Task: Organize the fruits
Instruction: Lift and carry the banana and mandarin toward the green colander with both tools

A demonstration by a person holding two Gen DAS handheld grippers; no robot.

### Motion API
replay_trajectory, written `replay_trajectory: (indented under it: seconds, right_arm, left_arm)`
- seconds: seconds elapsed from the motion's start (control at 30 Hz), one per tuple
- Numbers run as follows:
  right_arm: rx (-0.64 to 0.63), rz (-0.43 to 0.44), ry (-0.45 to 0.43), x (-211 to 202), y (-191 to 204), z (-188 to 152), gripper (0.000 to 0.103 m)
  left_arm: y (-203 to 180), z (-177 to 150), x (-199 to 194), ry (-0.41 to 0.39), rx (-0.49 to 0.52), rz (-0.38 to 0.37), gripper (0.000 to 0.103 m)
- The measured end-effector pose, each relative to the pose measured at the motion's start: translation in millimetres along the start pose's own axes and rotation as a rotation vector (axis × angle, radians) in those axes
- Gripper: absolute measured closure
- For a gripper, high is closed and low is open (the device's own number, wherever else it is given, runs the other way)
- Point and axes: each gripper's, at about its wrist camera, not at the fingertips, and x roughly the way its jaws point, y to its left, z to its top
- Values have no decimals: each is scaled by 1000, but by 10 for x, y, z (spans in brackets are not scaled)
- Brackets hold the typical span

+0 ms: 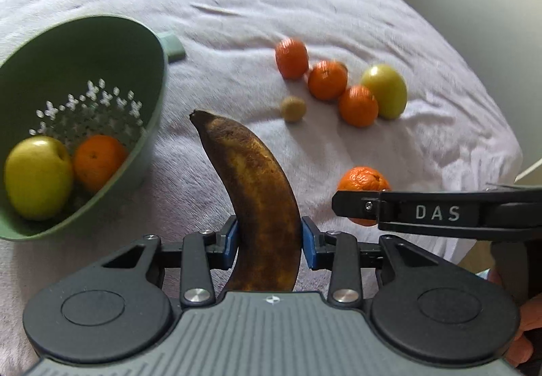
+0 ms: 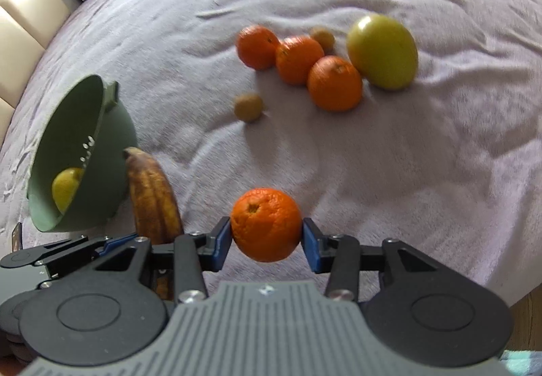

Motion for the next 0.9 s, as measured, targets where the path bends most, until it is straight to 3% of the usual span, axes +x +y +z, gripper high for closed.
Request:
replay_trajectory:
  seconds: [0.33,0.6,0.9]
  right_arm:
    - [-55,19,-88,-279,232,101,61]
    - [-111,46,-200,-620,453,195,61]
    - [-196,102,-257,-729,813,257,61]
  left_arm:
    - [105,88,-367,-92,-82,-27,61]
    - [234,186,-827,-217,-146,-46,61]
    - [538,367,-1166,-327,-252,-61,61]
